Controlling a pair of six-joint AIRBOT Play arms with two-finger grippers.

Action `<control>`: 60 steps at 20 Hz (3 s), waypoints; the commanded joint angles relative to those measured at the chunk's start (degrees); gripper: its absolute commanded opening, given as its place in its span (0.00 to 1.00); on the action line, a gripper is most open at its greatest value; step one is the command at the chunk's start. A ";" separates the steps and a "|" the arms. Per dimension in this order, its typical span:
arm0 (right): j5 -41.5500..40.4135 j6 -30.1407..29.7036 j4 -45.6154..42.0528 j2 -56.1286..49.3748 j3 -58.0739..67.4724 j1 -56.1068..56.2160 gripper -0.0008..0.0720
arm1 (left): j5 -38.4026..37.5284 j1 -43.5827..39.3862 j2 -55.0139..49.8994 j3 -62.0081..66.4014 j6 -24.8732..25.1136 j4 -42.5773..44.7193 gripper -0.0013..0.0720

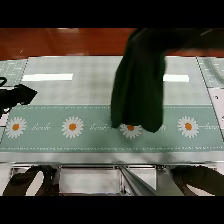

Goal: Fold the shirts.

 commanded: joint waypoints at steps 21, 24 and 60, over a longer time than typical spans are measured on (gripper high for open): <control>-1.46 -0.15 17.49 10.93 -41.35 -49.62 0.57 | -9.92 -2.32 -3.41 -23.39 8.48 -28.79 0.71; -6.60 -8.35 33.07 17.00 -61.37 -61.16 0.57 | -0.83 -6.51 -3.48 -35.47 12.04 -37.00 0.71; -6.69 -22.56 58.55 -29.55 -42.56 -45.62 0.57 | 12.98 -17.77 -32.11 -14.03 23.56 -40.85 0.04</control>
